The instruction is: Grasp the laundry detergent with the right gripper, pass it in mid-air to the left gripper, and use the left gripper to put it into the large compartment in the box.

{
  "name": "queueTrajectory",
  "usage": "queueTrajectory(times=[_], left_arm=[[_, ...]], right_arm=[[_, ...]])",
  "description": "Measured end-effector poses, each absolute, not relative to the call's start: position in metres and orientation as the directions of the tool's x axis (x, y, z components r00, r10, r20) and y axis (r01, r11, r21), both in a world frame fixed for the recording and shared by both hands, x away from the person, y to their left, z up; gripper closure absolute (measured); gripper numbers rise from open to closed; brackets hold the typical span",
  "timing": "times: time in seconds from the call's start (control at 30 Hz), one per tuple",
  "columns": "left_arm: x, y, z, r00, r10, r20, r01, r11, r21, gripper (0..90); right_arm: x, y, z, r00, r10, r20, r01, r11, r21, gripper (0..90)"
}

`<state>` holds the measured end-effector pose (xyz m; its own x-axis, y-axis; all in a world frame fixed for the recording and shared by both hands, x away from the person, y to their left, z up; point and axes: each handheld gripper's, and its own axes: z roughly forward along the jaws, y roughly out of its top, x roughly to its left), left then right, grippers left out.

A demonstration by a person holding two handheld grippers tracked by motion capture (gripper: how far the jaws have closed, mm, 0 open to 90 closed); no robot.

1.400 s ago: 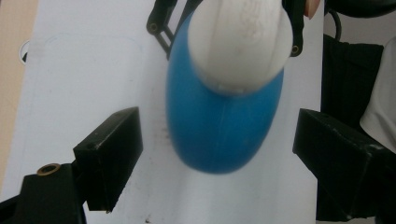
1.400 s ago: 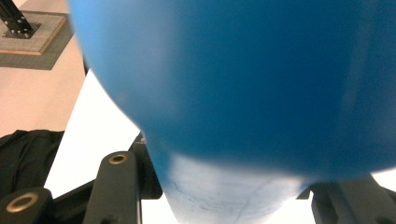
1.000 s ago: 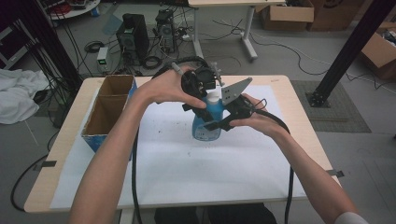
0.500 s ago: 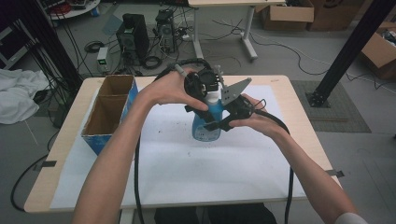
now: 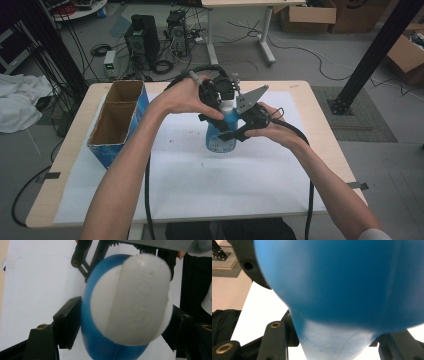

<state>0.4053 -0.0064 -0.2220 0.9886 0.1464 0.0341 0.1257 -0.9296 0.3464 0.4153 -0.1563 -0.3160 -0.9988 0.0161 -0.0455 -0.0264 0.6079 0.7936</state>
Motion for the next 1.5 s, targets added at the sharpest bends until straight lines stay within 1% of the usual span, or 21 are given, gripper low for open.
queueTrajectory(times=[0.7,0.77,0.93,1.3,1.5], left_arm=[[0.4046,-0.0072,-0.2263,0.990,0.133,0.045,0.111,-0.938,0.329,32.0],[0.4042,-0.0076,-0.2270,0.989,0.145,0.044,0.121,-0.932,0.341,33.2],[0.4049,-0.0077,-0.2268,0.989,0.137,0.051,0.112,-0.937,0.332,35.7],[0.4047,-0.0076,-0.2273,0.989,0.143,0.041,0.119,-0.929,0.351,36.7],[0.4062,-0.0082,-0.2299,0.989,0.143,0.031,0.126,-0.938,0.322,37.0]], right_arm=[[0.4145,-0.1549,-0.3176,-0.999,0.018,-0.047,-0.027,0.608,0.793,46.1],[0.4146,-0.1548,-0.3179,-0.999,0.018,-0.046,-0.026,0.608,0.793,46.1],[0.4147,-0.1551,-0.3186,-0.999,0.017,-0.046,-0.026,0.607,0.794,46.1],[0.4150,-0.1561,-0.3197,-0.999,0.011,-0.032,-0.019,0.599,0.800,45.9],[0.4154,-0.1554,-0.3222,-1.000,0.004,-0.018,-0.011,0.599,0.800,45.4]])
